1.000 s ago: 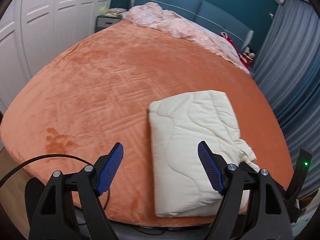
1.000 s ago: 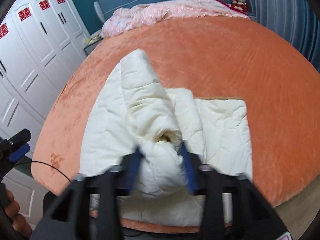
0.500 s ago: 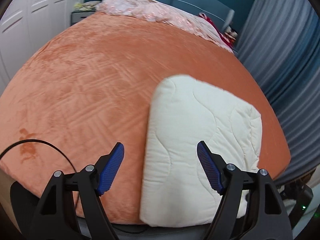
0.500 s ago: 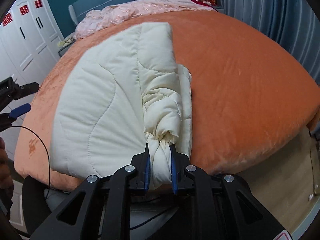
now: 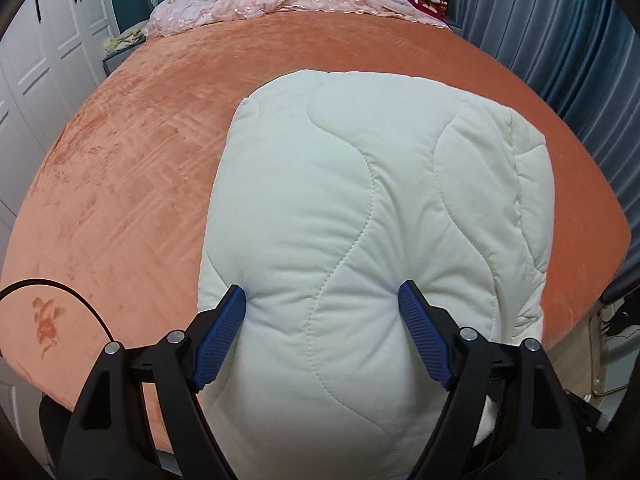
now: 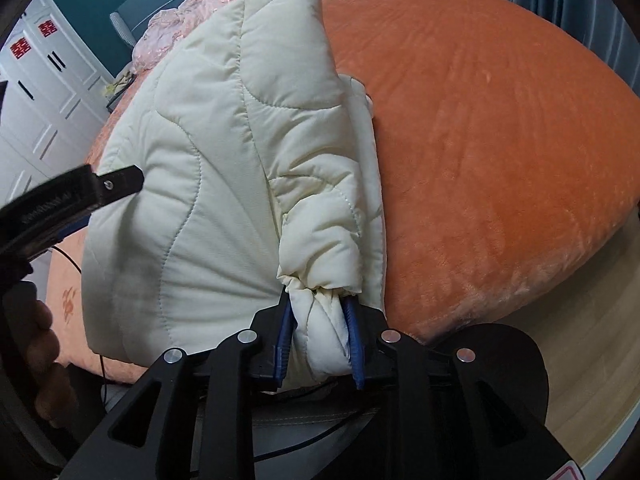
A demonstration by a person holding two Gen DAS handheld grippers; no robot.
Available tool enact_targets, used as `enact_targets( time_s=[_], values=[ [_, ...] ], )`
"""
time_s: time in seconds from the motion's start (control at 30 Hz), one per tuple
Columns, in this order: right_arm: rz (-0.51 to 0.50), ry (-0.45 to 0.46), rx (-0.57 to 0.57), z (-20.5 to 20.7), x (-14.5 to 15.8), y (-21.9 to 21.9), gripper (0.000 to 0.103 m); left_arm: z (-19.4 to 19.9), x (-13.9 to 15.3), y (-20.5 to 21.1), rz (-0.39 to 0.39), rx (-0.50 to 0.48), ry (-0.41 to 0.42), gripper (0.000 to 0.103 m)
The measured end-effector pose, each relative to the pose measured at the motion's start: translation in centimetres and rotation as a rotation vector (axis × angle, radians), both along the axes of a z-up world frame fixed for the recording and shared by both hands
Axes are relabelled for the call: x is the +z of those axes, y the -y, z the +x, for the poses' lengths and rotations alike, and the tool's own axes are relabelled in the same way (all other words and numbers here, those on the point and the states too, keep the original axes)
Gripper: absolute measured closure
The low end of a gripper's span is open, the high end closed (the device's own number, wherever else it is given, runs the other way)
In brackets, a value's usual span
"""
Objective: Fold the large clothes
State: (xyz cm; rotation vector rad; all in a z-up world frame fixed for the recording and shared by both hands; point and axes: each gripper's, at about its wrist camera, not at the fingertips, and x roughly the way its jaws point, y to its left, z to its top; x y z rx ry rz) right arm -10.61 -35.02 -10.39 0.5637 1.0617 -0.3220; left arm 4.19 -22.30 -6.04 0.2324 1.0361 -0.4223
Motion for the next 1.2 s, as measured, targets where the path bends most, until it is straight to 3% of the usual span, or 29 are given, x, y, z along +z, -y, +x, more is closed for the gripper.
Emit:
enact_targets(
  time_s=[0.23,0.33,0.4,0.5,0.63,0.83,1.03,1.2],
  values=[
    [-0.025,0.065,-0.053,-2.6,4.9,1.6,0.077,0.8,-0.4,-0.2,0.001,0.015,-0.013,0.026],
    [-0.133,0.07,-0.051,-2.3,6.9,1.5,0.091,0.6,0.5,-0.8,-0.022,0.021,-0.023,0.029],
    [-0.127,0.07,-0.024,-2.0,7.5,1.6,0.1,0.0,1.4,-1.2,-0.059,0.004,-0.052,0.03],
    [-0.096,0.073,0.01,-0.8,7.3,2.6,0.102,-1.2,1.8,-1.0,-0.056,-0.02,-0.061,0.03],
    [-0.117,0.005,0.038,1.1,5.5,1.9,0.103,-1.0,1.1,-0.6,-0.033,-0.006,-0.065,0.03],
    [-0.1,-0.071,0.051,3.0,2.8,2.0,0.103,2.6,3.1,1.8,-0.068,-0.015,-0.041,0.03],
    [-0.114,0.011,0.026,3.7,5.4,2.1,0.103,4.8,2.5,4.5,-0.009,-0.014,-0.025,0.031],
    [-0.1,-0.107,0.077,6.2,2.8,2.3,0.103,4.1,1.4,4.0,0.05,-0.002,-0.034,0.03]
  ],
)
